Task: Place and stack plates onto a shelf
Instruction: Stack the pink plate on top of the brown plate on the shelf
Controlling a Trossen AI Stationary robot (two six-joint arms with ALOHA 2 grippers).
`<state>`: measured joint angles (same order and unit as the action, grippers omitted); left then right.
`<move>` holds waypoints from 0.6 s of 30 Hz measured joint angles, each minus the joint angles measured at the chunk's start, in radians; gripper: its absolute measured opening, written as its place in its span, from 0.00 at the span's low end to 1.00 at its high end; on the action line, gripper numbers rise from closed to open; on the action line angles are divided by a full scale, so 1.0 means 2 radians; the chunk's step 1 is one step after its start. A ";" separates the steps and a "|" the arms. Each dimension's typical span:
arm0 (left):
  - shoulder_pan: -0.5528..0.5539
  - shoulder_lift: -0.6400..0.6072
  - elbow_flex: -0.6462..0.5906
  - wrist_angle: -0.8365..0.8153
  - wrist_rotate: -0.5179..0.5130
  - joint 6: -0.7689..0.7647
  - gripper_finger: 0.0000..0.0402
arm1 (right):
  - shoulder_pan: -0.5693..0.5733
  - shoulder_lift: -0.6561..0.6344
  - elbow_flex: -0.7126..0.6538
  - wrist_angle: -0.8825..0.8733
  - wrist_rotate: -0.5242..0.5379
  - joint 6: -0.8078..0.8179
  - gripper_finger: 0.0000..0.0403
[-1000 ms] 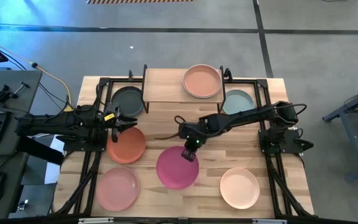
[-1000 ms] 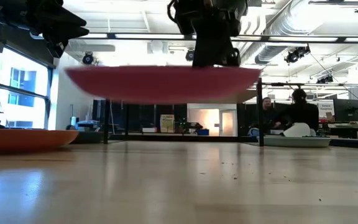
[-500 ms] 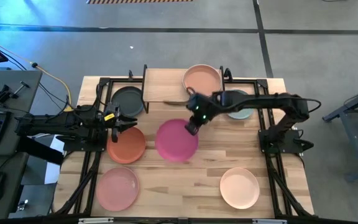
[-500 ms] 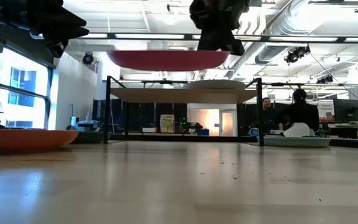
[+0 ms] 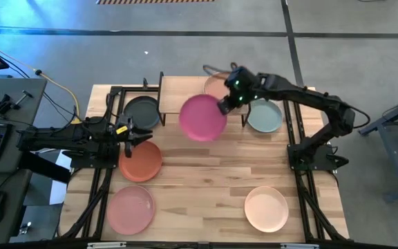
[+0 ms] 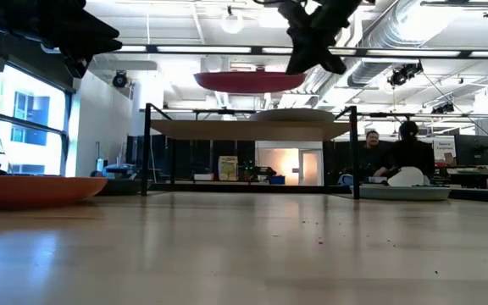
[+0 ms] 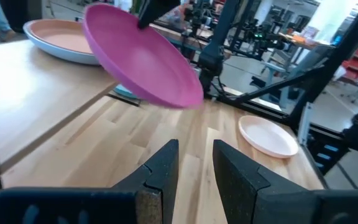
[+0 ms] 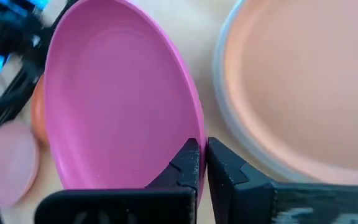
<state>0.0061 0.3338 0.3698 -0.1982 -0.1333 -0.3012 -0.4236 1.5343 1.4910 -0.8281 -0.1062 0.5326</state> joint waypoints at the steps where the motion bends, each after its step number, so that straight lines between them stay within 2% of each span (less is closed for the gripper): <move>1: 0.000 0.000 0.000 0.000 -0.006 0.000 0.22 | -0.011 -0.002 0.000 0.000 0.000 -0.003 0.00; 18: 0.000 0.000 0.000 0.000 -0.070 0.026 0.22 | -0.172 -0.003 0.000 0.000 -0.039 -0.034 0.00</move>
<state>0.0063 0.3336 0.3698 -0.1982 -0.2729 -0.2489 -0.7686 1.5276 1.4910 -0.8281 -0.1832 0.4646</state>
